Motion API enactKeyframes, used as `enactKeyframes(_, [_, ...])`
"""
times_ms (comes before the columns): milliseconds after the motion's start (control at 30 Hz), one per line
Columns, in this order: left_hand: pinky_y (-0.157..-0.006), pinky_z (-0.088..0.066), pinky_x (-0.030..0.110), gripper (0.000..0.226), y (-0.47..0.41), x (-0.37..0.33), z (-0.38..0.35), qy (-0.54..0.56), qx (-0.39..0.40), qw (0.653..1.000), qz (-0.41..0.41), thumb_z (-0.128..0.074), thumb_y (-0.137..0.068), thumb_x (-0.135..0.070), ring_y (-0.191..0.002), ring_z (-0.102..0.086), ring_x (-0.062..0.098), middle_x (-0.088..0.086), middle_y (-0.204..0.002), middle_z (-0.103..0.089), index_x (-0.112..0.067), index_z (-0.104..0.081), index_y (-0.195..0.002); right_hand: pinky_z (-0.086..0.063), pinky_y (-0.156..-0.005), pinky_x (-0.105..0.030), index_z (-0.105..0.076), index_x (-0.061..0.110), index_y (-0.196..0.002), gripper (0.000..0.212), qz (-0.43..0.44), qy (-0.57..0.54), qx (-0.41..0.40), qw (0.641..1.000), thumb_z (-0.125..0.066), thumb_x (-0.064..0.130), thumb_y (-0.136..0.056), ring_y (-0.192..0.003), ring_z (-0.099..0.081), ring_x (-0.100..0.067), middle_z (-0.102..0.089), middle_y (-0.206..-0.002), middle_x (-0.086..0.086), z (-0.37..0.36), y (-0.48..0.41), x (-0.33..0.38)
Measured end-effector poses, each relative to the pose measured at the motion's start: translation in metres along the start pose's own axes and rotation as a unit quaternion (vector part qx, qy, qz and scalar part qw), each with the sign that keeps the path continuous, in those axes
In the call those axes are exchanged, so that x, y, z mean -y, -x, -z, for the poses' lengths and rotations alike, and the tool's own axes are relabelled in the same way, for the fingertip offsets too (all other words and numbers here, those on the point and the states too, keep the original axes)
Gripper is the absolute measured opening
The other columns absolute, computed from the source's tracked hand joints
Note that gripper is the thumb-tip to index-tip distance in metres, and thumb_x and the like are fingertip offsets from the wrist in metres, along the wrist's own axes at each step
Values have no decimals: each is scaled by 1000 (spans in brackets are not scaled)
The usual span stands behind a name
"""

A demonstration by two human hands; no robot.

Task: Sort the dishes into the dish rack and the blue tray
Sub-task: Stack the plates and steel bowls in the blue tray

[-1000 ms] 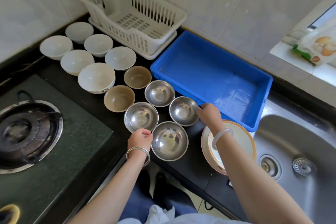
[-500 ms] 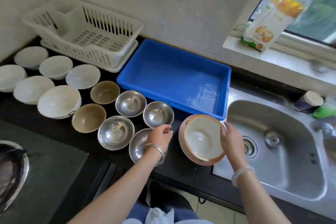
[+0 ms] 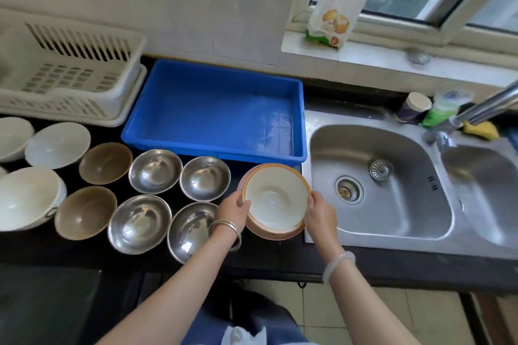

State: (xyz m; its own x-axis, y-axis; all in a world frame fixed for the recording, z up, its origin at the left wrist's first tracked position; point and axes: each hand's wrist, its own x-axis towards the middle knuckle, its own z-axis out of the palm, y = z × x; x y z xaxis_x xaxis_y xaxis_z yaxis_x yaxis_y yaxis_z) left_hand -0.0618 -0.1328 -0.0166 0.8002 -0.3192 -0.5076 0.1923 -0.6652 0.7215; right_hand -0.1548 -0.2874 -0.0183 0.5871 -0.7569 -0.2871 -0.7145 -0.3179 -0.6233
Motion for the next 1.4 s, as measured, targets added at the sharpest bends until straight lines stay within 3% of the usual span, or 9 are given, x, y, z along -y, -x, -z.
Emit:
enactKeyframes(200, [-76,-46,33,24,-10,0,11,-47,-3,999,-8,-47,-91,-22,-87,-59,25,8,-95,-63,-12,-59,-110,-38,-54,-23,-57,20,-86,23,-30,-77,1,997,-37,23,-99,-74,-56,-19,-60,-78,2,-9,21,0])
enactKeyframes(333, [-81,-50,37,27,-7,-2,7,-112,-60,992,-26,-47,-91,-26,-94,-58,29,12,-107,-60,-10,-61,-106,-46,-86,-31,-64,14,-105,25,-56,-63,-38,996,-42,25,-99,-101,-54,-21,-53,-112,-2,-15,21,3])
enactKeyframes(433, [-85,-49,40,28,-5,-6,4,-120,-84,988,-41,-46,-92,-27,-98,-56,31,14,-107,-60,-8,-62,-106,-46,-71,-27,-66,13,-86,26,-64,-89,-53,993,-46,26,-97,-87,-57,-20,-59,-94,-3,-18,20,3])
enactKeyframes(533, [-72,-48,35,27,-4,-9,4,-96,-70,992,-39,-46,-92,-24,-85,-59,30,16,-96,-64,-5,-62,-103,-38,-52,-23,-59,13,-68,33,-80,-122,-47,988,-45,21,-97,-64,-53,-18,-59,-68,-4,-16,22,4])
enactKeyframes(767, [-52,-36,21,16,5,-39,8,-40,-79,993,-82,-46,-91,-19,-73,-52,19,-3,-74,-57,-16,-61,-92,-37,-51,-27,-58,11,-70,31,-59,-173,-101,978,-42,19,-95,-59,-48,-13,-55,-62,1,21,30,9])
enactKeyframes(933, [-70,-50,28,20,19,-72,-5,4,-56,989,-139,-49,-90,-18,-82,-59,15,-9,-88,-61,-17,-67,-99,-44,-59,-32,-64,13,-76,32,-50,-177,-148,972,-40,24,-95,-64,-52,-15,-61,-67,1,59,32,-4])
enactKeyframes(1100, [-55,-44,24,17,26,-87,-41,-21,12,988,-152,-50,-90,-19,-69,-57,14,-3,-79,-65,-18,-67,-94,-34,-52,-30,-45,29,-58,37,-87,-166,-185,965,-39,27,-95,-59,-42,-12,-48,-58,8,86,38,-33])
enactKeyframes(1233, [-69,-50,29,21,31,-85,-73,-35,61,989,-134,-49,-90,-14,-80,-61,20,4,-92,-69,-15,-67,-102,-28,-48,-29,-44,15,-56,41,-138,-138,-206,959,-39,29,-95,-54,-38,-16,-46,-55,1,98,44,-61])
enactKeyframes(1400, [-68,-42,26,21,32,-75,-101,-65,92,987,-117,-49,-89,-13,-80,-58,20,5,-91,-70,-12,-69,-97,-31,-54,-30,-47,9,-59,40,-185,-132,-187,956,-37,26,-95,-58,-41,-20,-51,-60,-4,95,44,-90])
